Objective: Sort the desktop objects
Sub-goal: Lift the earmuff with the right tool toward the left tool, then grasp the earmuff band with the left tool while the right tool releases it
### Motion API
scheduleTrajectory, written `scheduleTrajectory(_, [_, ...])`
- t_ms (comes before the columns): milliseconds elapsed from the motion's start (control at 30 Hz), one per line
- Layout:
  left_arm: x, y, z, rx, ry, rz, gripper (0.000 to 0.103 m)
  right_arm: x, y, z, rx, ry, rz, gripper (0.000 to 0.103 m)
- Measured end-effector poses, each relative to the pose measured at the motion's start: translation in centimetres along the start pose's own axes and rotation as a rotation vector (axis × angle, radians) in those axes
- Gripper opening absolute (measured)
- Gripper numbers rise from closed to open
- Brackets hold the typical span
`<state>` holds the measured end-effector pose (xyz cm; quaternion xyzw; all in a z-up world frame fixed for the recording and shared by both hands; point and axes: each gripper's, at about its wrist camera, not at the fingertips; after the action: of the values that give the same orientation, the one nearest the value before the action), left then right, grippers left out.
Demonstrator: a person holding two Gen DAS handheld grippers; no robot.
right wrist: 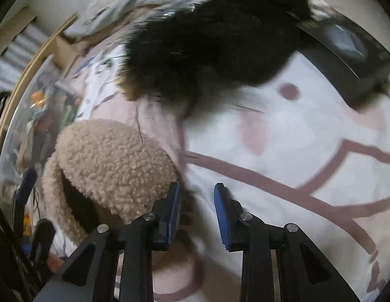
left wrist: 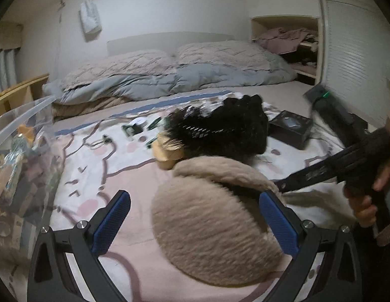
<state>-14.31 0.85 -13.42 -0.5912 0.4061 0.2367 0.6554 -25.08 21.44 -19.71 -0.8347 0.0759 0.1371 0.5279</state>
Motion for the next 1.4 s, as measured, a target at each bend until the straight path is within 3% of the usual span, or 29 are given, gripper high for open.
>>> scheduleTrajectory(100, [0.1,-0.6,-1.9,-0.029,-0.061,-0.013,0.103,-0.4,-1.1,-1.7,-0.134,-0.025,0.052,0.030])
scheduleTrajectory(200, [0.1,-2.2,-3.7,-0.029,-0.146,0.027,0.103,-0.7,-2.0,-3.7,-0.247,-0.057,0.106,0.030])
scheduleTrajectory(500, [1.6,-6.7,-5.5,0.044,-0.233,0.153,0.103,-2.1,-2.4,-10.3,-0.471,-0.147,0.123,0.030])
scheduleTrajectory(800, [2.3,-5.6,-7.5,-0.039,-0.293,0.120,0.103,-2.6,-1.1,-15.8,-0.556,-0.255,0.069,0.030])
scheduleTrajectory(933, [3.0,-5.4,-9.6,-0.055,-0.385,0.109,0.100,-2.6,-1.6,-16.8,-0.482,-0.286,0.142,0.030])
scheduleTrajectory(1167, [3.2,-4.7,-11.3,-0.078,-0.449,0.066,0.068,-2.2,-1.2,-13.4,-0.412,-0.231,0.146,0.030])
scheduleTrajectory(1300, [3.6,-3.8,-11.7,-0.093,-0.462,0.013,0.036,-1.6,0.2,-11.9,-0.368,-0.186,0.097,0.030])
scheduleTrajectory(1400, [3.8,-3.8,-12.1,-0.076,-0.489,0.013,0.035,-0.3,2.1,-11.3,-0.381,-0.148,0.008,0.030])
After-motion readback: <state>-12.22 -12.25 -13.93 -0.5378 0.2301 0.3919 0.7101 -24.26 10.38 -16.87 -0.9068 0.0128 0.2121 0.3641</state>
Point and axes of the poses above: each gripper's, at about its wrist camera, not at the fingertips, and y roughly the way its jaws point, z to its right, x to its underside, and after that the axes turned 1 degree about -y, right-handed
